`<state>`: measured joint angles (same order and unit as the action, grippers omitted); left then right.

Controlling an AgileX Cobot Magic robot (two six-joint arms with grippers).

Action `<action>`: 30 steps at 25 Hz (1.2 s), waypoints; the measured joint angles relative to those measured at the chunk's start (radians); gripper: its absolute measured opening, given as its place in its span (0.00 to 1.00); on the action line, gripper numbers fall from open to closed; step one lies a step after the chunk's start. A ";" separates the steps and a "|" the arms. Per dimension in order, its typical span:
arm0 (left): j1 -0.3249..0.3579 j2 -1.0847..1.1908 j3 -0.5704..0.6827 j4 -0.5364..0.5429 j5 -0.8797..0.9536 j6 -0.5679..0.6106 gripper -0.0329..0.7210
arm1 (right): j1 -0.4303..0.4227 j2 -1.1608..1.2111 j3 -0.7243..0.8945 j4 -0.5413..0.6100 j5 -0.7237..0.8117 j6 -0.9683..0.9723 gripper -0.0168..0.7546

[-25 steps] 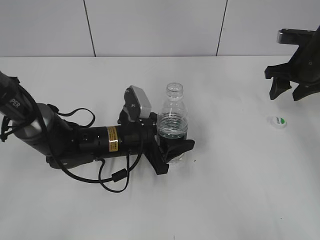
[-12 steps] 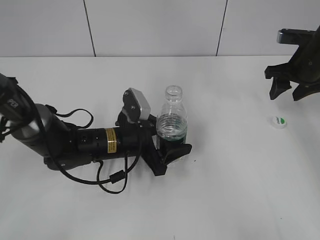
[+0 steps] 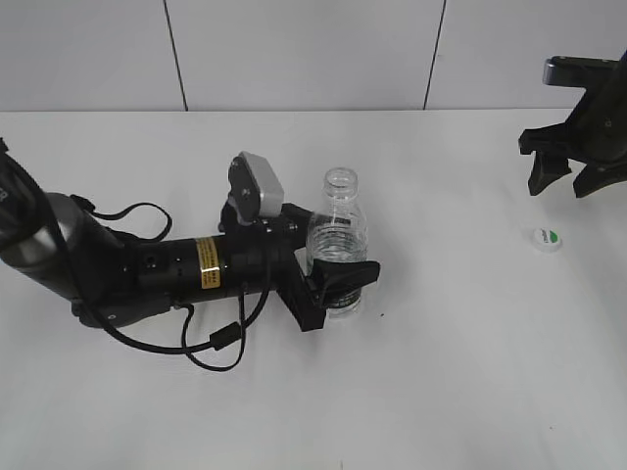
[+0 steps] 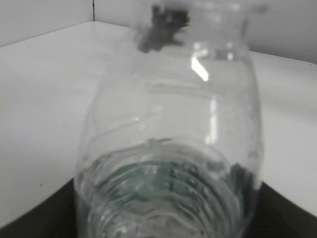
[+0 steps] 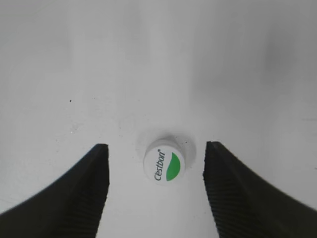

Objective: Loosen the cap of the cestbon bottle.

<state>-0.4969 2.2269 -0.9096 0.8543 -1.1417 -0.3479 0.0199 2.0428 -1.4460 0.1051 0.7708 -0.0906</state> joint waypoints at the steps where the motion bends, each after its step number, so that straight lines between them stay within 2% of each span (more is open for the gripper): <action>1: 0.000 -0.010 0.000 0.002 -0.003 0.000 0.69 | 0.000 0.000 0.000 0.000 0.000 0.000 0.62; 22: 0.000 -0.261 0.000 0.010 0.030 -0.003 0.69 | 0.000 -0.018 -0.084 -0.001 0.065 0.000 0.62; 25: 0.000 -0.314 0.001 0.010 0.094 -0.016 0.69 | 0.000 -0.020 -0.084 -0.003 0.074 0.000 0.62; 30: 0.007 -0.420 0.001 0.008 0.310 -0.021 0.69 | 0.000 -0.026 -0.094 -0.003 0.119 0.000 0.62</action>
<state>-0.4899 1.8066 -0.9090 0.8625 -0.8316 -0.3693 0.0199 2.0164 -1.5404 0.1022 0.8902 -0.0906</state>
